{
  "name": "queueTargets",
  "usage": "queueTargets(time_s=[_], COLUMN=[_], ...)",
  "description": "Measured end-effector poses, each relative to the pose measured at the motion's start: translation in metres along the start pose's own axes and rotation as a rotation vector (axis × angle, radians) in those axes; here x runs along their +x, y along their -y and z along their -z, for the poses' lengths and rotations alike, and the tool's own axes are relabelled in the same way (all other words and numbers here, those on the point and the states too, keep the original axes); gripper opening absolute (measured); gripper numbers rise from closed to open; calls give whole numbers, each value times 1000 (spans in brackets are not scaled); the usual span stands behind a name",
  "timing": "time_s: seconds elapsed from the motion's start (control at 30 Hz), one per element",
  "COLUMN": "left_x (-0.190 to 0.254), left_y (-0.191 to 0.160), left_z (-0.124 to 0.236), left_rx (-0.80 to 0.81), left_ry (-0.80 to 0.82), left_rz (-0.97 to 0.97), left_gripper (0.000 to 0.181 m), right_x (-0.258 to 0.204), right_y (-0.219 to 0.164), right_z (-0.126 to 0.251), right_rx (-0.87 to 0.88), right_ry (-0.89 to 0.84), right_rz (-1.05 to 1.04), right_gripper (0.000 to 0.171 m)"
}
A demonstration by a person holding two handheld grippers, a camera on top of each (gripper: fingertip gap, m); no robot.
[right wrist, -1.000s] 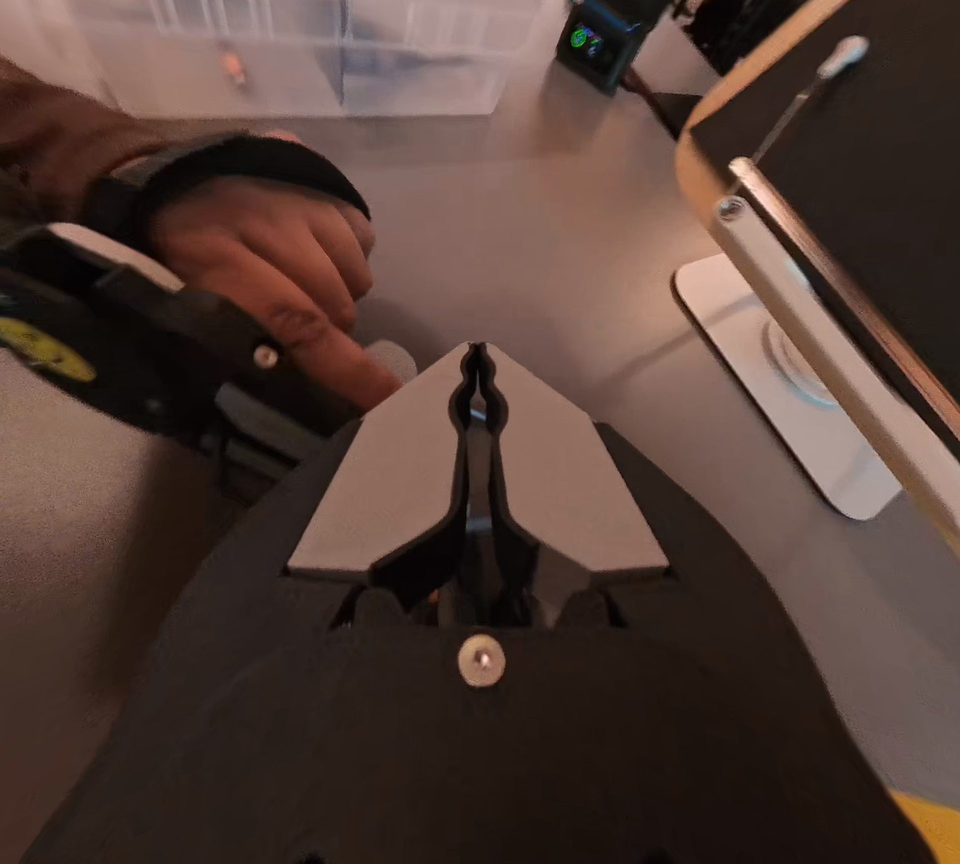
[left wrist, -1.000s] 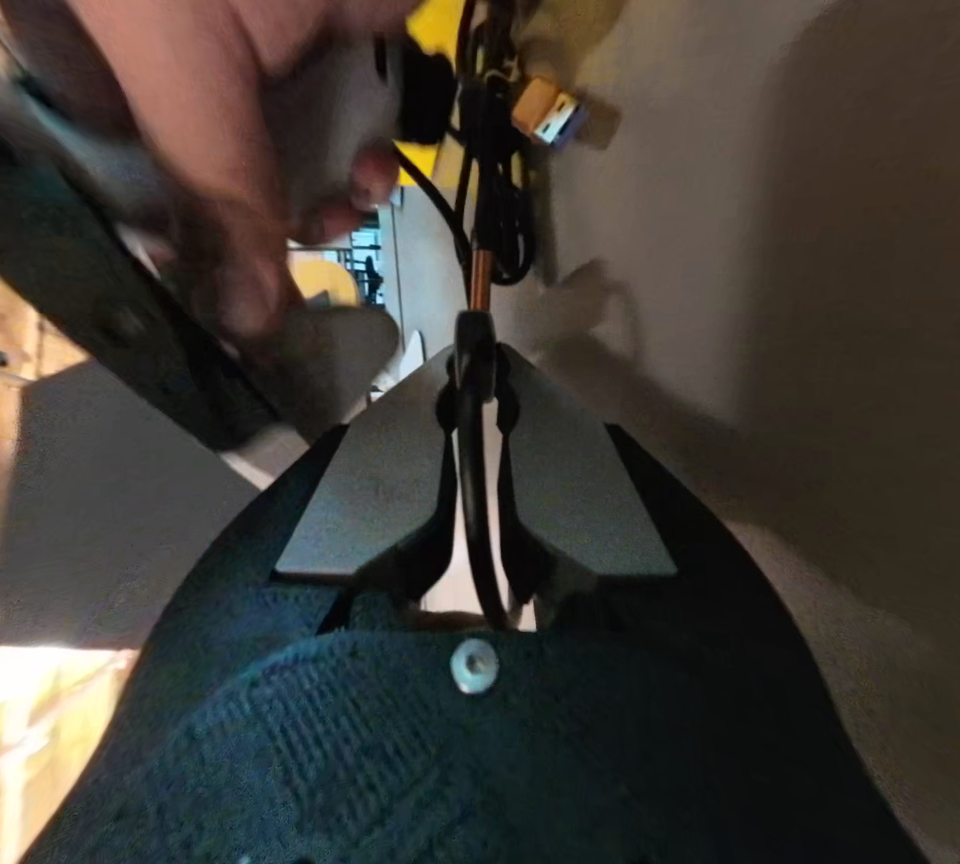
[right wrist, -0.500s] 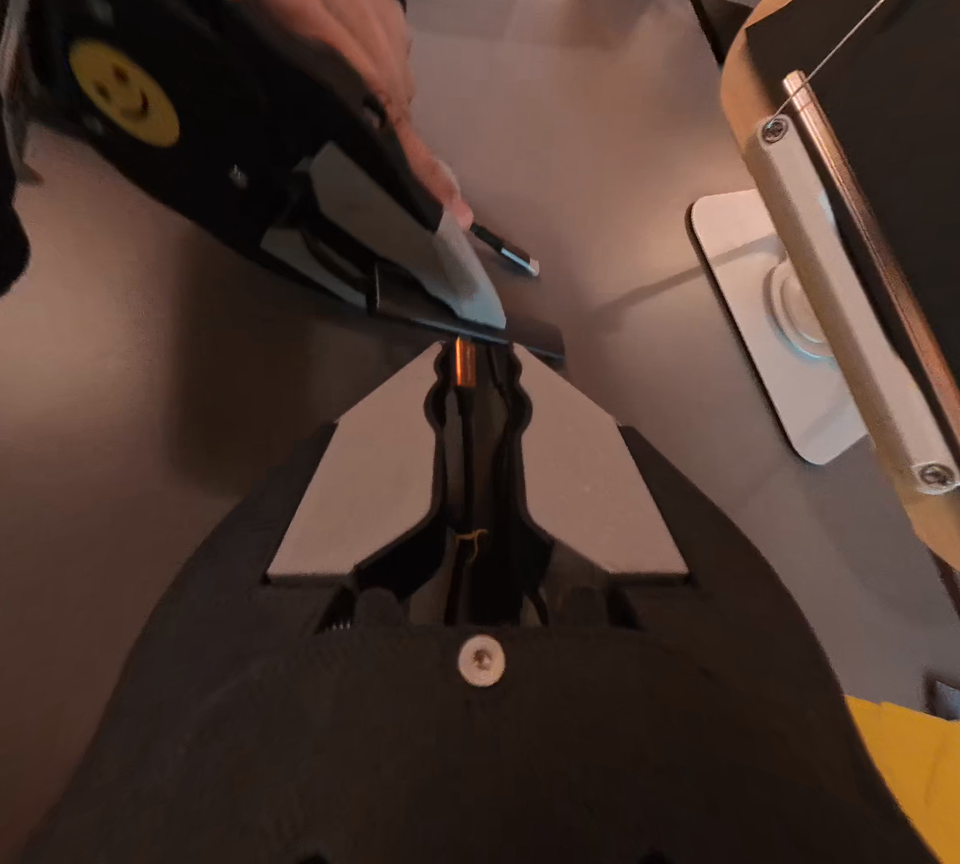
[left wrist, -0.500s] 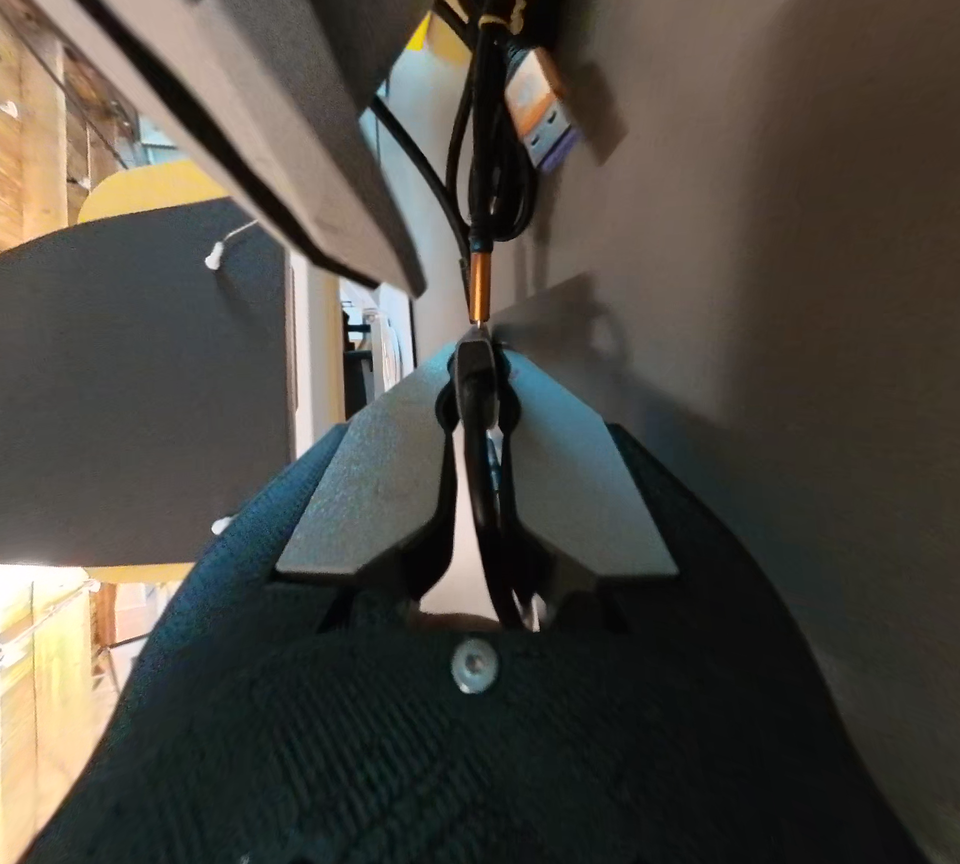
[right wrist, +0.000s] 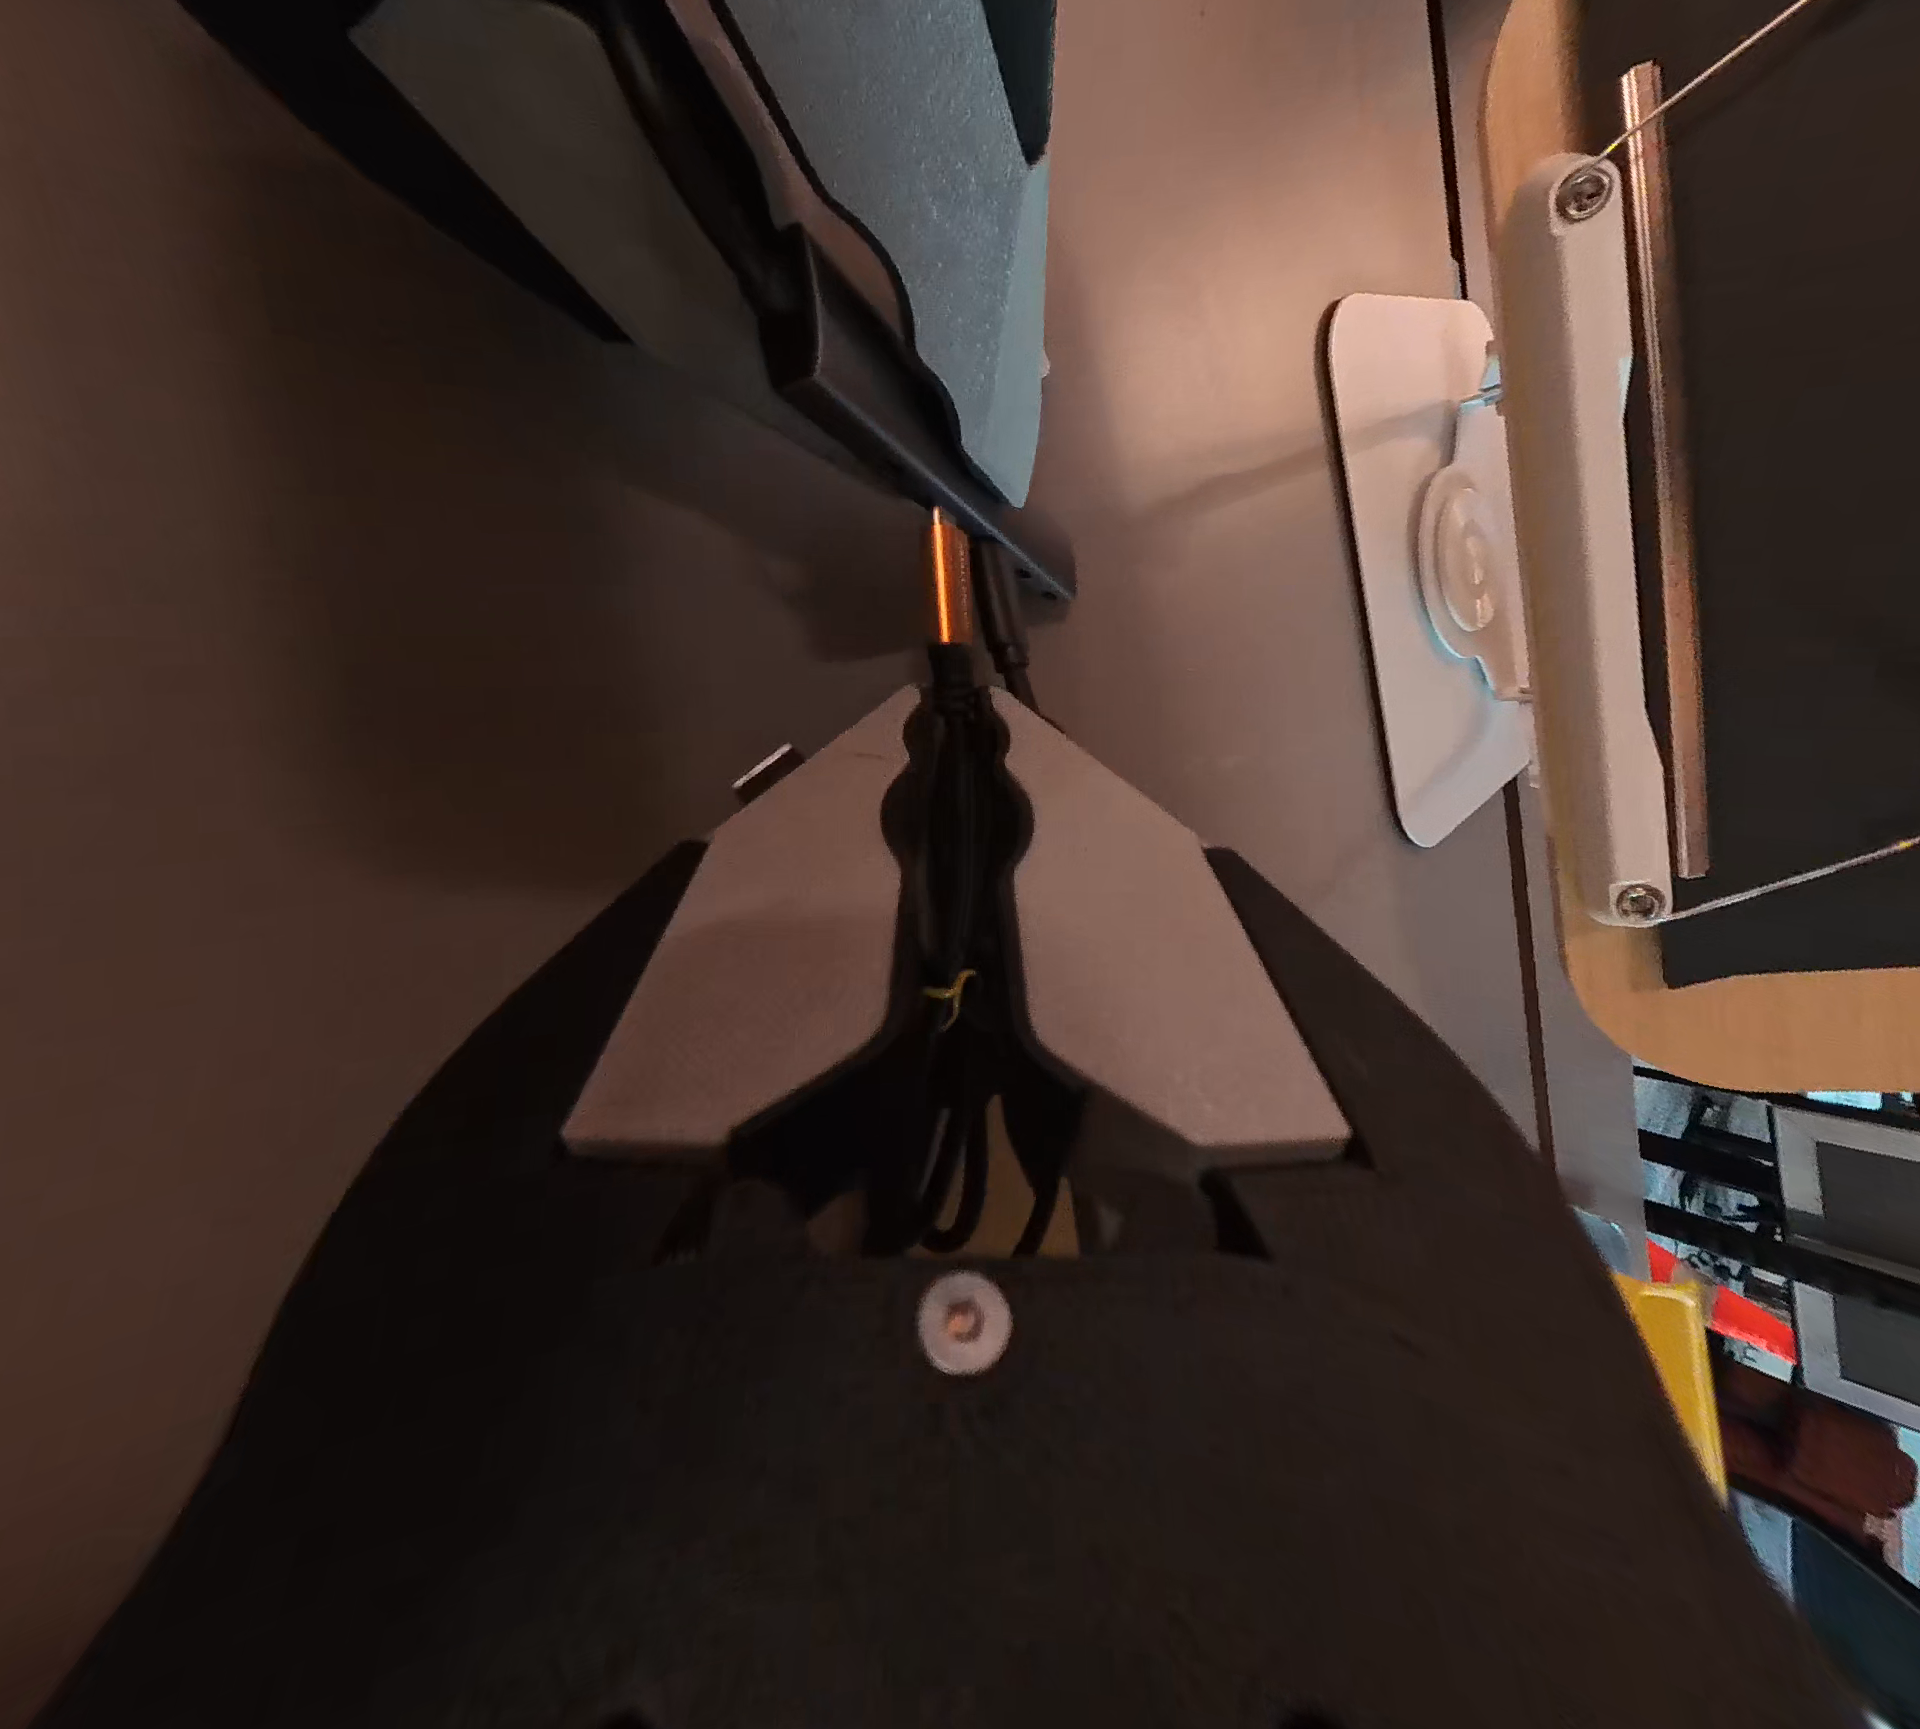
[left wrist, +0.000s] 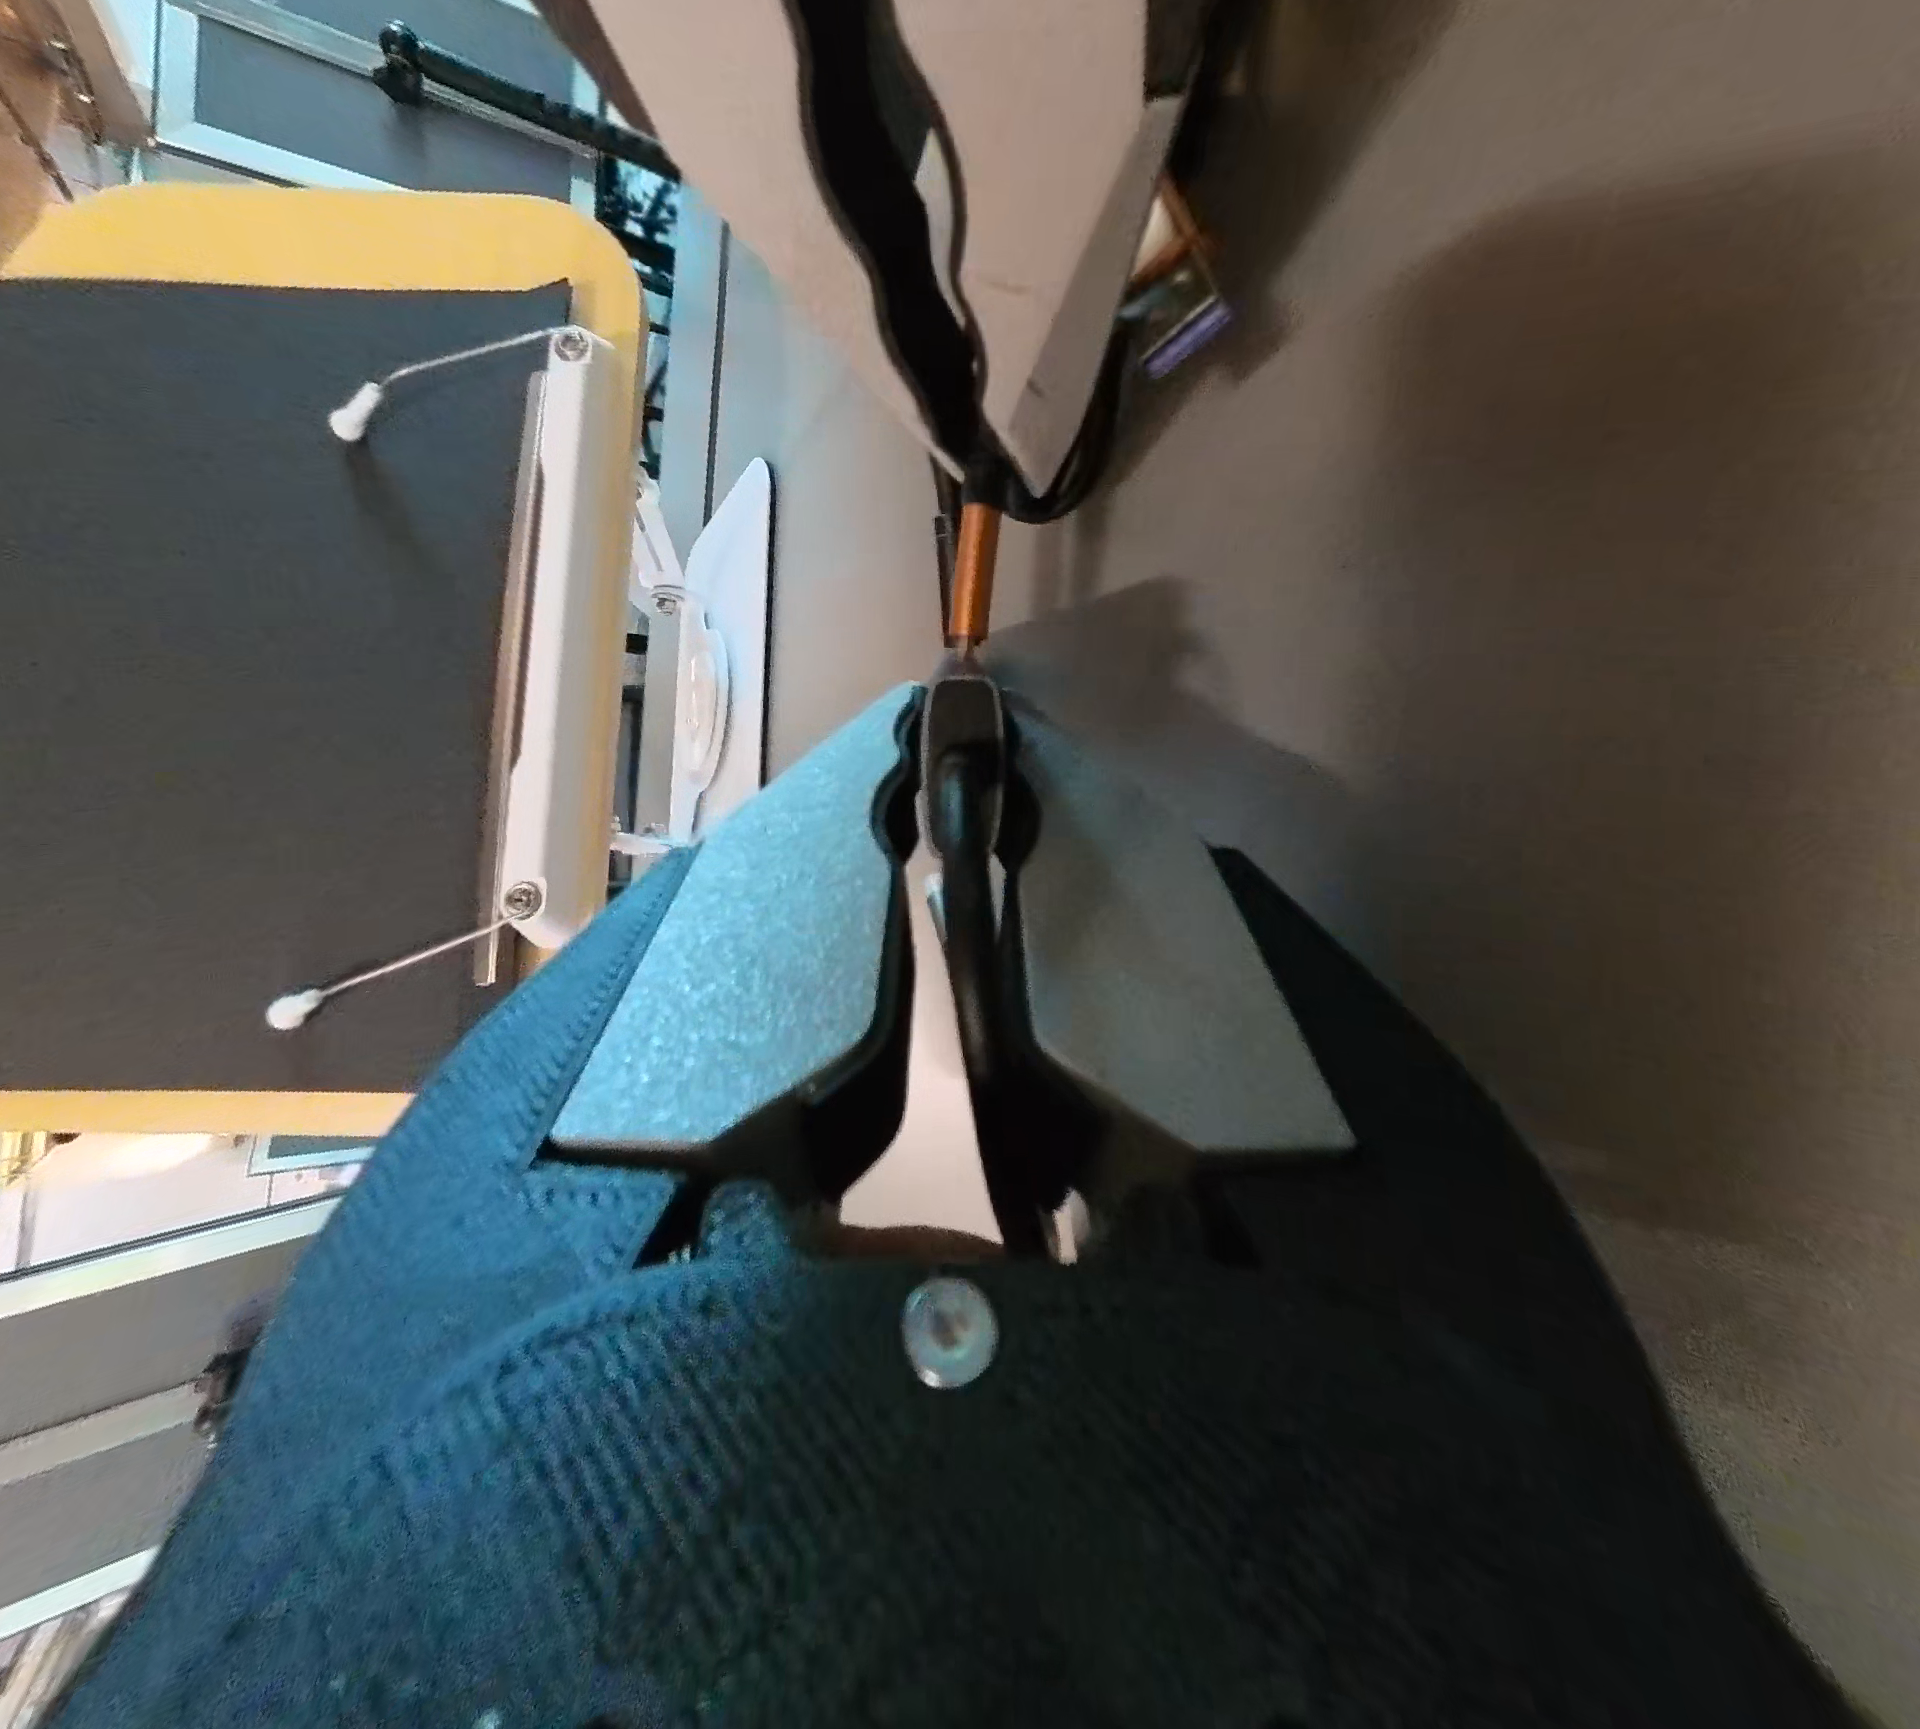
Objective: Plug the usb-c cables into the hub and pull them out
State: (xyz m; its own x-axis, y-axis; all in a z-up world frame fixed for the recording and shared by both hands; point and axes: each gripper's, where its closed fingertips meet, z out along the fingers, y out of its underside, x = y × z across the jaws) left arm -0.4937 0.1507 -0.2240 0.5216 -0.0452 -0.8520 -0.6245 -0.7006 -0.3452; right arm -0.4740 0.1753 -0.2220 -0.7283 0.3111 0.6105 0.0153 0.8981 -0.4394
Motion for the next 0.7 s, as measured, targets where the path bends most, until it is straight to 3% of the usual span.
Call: queueTargets(time_s=[0.7], left_x=[-8], left_y=[2], left_z=[2], left_rx=[-86], left_ry=[55], left_rz=[31], left_gripper=[7], right_x=[9], right_y=[9], right_z=[3], right_rx=[129], right_ry=[-4], right_rz=[-53], right_gripper=[3])
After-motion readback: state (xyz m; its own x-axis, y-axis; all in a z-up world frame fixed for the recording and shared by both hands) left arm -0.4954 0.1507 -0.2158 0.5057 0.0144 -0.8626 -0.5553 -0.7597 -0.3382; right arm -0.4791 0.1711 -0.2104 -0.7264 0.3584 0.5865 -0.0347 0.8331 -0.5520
